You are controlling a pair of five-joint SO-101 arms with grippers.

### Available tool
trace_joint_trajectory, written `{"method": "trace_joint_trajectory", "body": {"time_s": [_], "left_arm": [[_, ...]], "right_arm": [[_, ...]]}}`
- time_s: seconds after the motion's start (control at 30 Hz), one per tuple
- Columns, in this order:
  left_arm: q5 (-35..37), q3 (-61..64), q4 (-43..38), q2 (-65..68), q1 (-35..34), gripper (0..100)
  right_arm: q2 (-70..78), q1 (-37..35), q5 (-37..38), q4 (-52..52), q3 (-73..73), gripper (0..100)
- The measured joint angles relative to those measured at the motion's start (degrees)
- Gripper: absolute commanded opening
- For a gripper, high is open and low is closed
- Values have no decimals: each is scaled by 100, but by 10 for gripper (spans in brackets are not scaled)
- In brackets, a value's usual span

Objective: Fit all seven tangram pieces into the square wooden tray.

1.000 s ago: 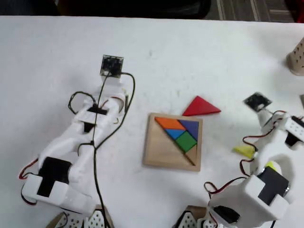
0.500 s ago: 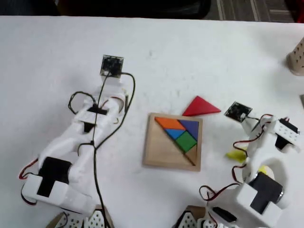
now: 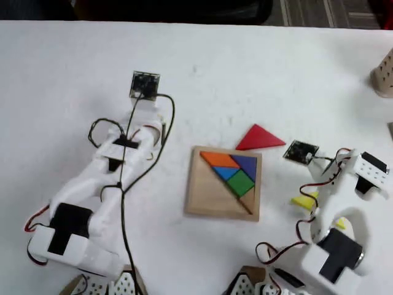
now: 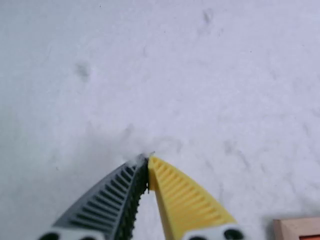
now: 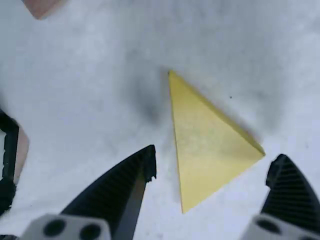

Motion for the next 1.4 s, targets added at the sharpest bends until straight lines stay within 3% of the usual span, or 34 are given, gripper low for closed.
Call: {"method": "trace_joint_trajectory", "body": {"time_s": [0.27, 0.8, 1.1, 1.3, 1.4], "left_arm": [[0, 0, 0, 0, 0, 27], [0, 0, 0, 0, 0, 27], [0, 0, 0, 0, 0, 27], [0, 0, 0, 0, 0, 27], [0, 0, 0, 0, 0, 27]], "right_arm": [[765, 26, 88, -624, -9, 334], [765, 176, 105, -642, -9, 330], [765, 176, 105, -782, -88, 174], [774, 237, 88, -782, -88, 176], [774, 246, 88, -782, -88, 259]]}}
